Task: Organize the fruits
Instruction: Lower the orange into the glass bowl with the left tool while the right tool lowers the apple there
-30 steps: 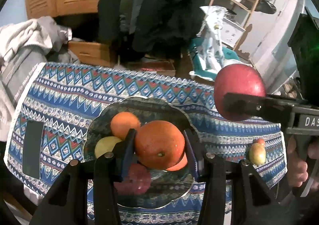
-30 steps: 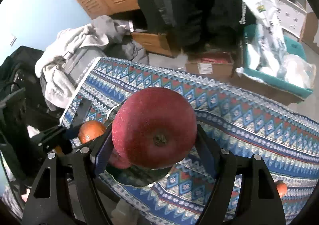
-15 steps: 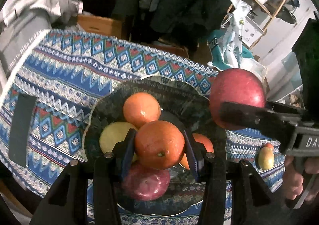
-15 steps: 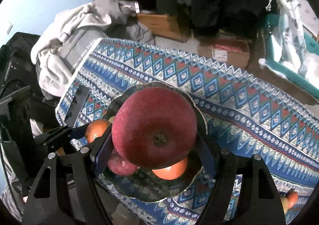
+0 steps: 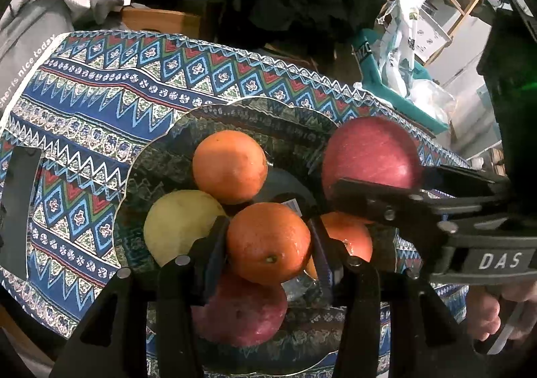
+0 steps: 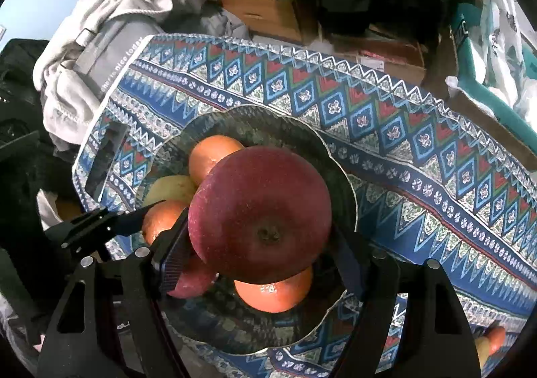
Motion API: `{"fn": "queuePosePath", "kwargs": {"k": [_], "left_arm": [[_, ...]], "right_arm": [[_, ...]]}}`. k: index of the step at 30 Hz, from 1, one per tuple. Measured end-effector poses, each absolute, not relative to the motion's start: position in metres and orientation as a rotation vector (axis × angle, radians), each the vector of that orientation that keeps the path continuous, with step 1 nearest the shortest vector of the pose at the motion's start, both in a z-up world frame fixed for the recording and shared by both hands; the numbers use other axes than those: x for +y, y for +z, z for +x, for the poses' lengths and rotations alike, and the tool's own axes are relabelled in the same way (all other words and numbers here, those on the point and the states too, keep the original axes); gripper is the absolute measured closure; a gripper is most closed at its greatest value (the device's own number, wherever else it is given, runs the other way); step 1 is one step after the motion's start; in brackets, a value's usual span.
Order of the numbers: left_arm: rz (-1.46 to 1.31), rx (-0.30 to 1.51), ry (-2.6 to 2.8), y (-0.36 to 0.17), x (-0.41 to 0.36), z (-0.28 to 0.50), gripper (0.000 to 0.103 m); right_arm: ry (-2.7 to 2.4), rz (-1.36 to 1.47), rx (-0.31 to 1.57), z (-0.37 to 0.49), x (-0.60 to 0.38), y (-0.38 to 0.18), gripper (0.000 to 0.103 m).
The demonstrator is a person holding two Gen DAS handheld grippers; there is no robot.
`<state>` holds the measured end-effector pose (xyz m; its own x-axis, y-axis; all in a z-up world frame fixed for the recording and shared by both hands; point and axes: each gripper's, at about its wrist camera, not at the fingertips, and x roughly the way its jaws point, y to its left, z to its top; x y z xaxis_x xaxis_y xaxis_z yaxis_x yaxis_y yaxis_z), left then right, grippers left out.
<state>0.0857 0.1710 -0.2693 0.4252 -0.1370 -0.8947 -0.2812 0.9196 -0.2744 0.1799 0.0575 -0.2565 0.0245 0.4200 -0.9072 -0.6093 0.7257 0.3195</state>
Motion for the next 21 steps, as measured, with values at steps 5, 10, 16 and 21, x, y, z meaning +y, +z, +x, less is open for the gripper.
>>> {"fn": "queuePosePath", "kwargs": {"k": [5, 10, 16, 21], "left_arm": [[-0.402, 1.148, 0.089, -0.273, 0.168, 0.088, 0.054], [-0.387, 1.166, 0.084, -0.275, 0.166, 0.089, 0.054], [-0.377, 1.172, 0.089, -0.272, 0.165, 0.081, 0.054], [-0.385, 1.167, 0.090, -0.268, 0.167, 0.075, 0.054]], "right_arm": [[0.795, -0.189, 1.344, 0.181, 0.060, -0.266, 0.026], [0.790, -0.197, 1.355, 0.181, 0.060, -0.272, 0.026], [0.790, -0.198, 1.364, 0.181, 0.061, -0.274, 0.026], [0.771, -0.205, 1.368, 0.183, 0.064, -0.277, 0.026]]}}
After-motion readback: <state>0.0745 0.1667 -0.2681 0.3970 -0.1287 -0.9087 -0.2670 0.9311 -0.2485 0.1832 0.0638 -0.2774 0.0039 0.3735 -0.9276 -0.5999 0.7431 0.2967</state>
